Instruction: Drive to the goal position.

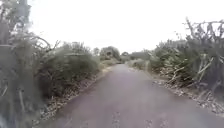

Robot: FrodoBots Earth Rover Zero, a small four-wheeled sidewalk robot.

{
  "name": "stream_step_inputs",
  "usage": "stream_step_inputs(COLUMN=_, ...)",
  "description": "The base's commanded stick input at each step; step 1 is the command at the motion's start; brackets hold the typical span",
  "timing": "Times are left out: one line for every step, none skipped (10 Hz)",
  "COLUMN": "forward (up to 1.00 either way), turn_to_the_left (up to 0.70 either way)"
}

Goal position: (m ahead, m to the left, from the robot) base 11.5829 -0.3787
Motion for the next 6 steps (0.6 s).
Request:
stream_step_inputs(forward=0.85, turn_to_the_left=-0.04)
stream_step_inputs(forward=0.85, turn_to_the_left=-0.16)
stream_step_inputs(forward=0.85, turn_to_the_left=-0.29)
stream_step_inputs(forward=0.85, turn_to_the_left=0.00)
stream_step_inputs(forward=0.85, turn_to_the_left=0.00)
stream_step_inputs(forward=0.85, turn_to_the_left=0.00)
